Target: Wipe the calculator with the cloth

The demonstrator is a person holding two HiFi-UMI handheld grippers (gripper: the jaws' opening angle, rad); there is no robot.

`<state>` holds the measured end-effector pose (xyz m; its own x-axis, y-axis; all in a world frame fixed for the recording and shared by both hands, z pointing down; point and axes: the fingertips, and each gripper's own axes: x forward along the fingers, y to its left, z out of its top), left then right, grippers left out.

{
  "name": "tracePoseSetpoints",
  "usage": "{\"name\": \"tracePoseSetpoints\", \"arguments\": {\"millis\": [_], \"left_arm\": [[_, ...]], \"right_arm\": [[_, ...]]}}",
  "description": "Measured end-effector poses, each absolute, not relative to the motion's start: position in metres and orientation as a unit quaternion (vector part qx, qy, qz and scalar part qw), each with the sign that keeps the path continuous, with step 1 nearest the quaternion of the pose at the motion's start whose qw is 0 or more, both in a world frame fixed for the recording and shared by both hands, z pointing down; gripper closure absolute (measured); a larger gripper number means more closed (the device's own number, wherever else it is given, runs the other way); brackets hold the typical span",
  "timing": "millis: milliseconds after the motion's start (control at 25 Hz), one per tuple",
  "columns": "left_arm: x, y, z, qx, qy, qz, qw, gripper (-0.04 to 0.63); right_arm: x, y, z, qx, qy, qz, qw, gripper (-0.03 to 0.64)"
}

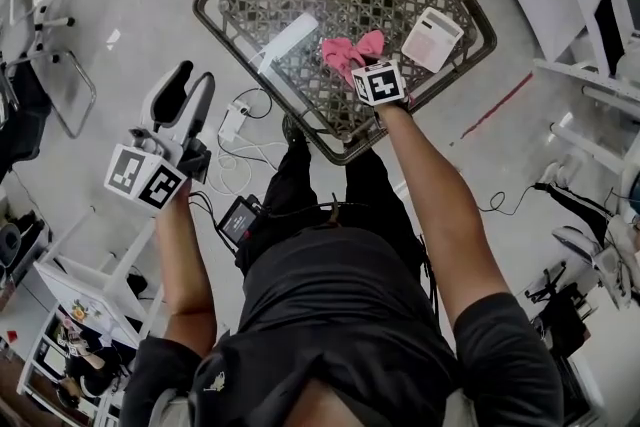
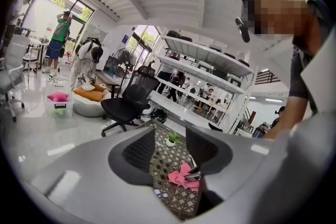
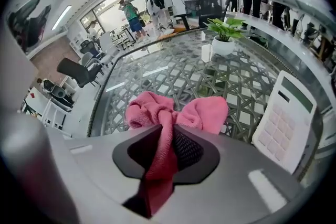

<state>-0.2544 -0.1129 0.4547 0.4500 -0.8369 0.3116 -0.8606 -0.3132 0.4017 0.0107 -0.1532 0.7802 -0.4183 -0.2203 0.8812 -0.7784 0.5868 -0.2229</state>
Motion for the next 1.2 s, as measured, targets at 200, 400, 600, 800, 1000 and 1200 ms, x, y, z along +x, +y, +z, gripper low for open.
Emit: {"name": "tracePoseSetpoints", "arguments": {"millis": [200,400,600,800,1000,1200], "left_arm": [[-0.248,-0.121,0.458,0.813,-0.517,0.026,0.264,0.374],[-0.239,-0.132,0.46,0.818,-0.511,0.028,0.264,0.374],[-0.227,-0.145,0.46,0.823,-0.503,0.031,0.263,0.374],[-0.211,-0.158,0.458,0.829,-0.492,0.037,0.263,0.374],[-0.195,-0.169,0.459,0.833,-0.484,0.042,0.265,0.374],[-0.176,-0.181,0.464,0.837,-0.475,0.048,0.268,0.374]], "right_arm": [[0.014,-0.159,0.773,0.327,-0.784,0.327,0.414,0.566],[0.019,-0.178,0.747,0.357,-0.801,0.317,0.362,0.569],[0.034,-0.205,0.719,0.388,-0.809,0.304,0.32,0.569],[0.06,-0.237,0.696,0.423,-0.808,0.285,0.295,0.569],[0.1,-0.269,0.692,0.467,-0.79,0.273,0.289,0.569],[0.14,-0.291,0.703,0.498,-0.766,0.261,0.311,0.569]]}}
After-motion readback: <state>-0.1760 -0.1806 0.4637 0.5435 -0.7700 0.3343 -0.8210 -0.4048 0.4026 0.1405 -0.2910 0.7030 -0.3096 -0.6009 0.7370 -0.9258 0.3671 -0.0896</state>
